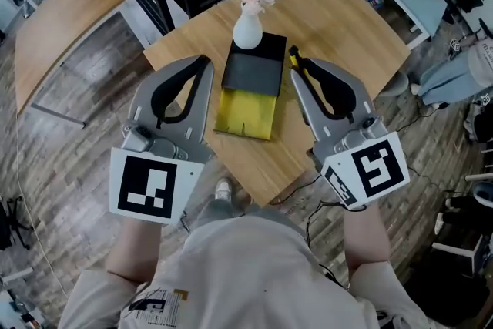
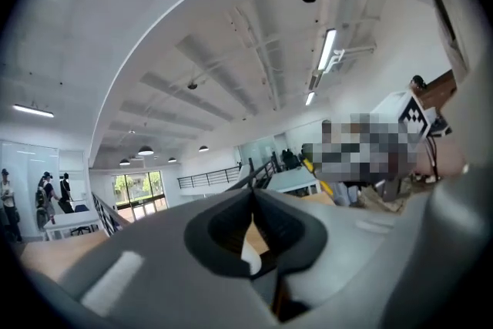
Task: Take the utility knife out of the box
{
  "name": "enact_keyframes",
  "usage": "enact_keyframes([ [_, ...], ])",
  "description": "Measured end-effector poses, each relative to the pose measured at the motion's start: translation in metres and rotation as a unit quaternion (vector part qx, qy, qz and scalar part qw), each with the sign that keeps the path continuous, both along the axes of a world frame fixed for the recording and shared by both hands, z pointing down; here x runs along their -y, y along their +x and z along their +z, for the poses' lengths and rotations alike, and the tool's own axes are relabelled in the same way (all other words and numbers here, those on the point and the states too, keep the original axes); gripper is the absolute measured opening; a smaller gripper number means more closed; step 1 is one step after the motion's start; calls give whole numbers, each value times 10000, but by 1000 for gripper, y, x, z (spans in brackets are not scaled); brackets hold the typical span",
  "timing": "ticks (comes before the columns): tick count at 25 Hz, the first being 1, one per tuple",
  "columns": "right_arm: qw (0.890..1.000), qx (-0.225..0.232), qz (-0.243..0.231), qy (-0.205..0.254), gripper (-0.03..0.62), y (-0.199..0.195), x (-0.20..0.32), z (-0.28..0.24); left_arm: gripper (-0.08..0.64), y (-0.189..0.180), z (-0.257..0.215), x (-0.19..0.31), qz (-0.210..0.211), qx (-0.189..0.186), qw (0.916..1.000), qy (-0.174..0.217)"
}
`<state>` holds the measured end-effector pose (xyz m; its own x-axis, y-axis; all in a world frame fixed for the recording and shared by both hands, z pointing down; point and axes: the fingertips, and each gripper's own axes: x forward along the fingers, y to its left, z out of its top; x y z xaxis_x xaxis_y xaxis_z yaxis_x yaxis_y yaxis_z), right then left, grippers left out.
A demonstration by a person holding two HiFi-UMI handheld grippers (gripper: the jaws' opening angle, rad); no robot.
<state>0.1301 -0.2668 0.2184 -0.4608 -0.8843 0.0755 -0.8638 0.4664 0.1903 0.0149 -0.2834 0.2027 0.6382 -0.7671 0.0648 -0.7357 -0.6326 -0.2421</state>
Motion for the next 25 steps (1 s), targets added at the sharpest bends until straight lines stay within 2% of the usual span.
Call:
enact_keyframes([
  [8,9973,356,415,495,67,31,-45,-46,2,2,-43,-27,165,-145,9988,437],
  [14,9961,336,547,598,67,43,-69,-44,2,8,-48,-47,308,-180,9972,663],
  [18,9954,514,656,477,67,50,-69,-35,2,11,-39,-46,318,-164,9980,524],
  [21,9951,613,688,373,67,53,-72,-27,2,15,-24,-48,358,14,9989,298],
  [25,9964,496,666,162,67,58,-72,-18,2,20,-12,-50,431,139,9990,39],
])
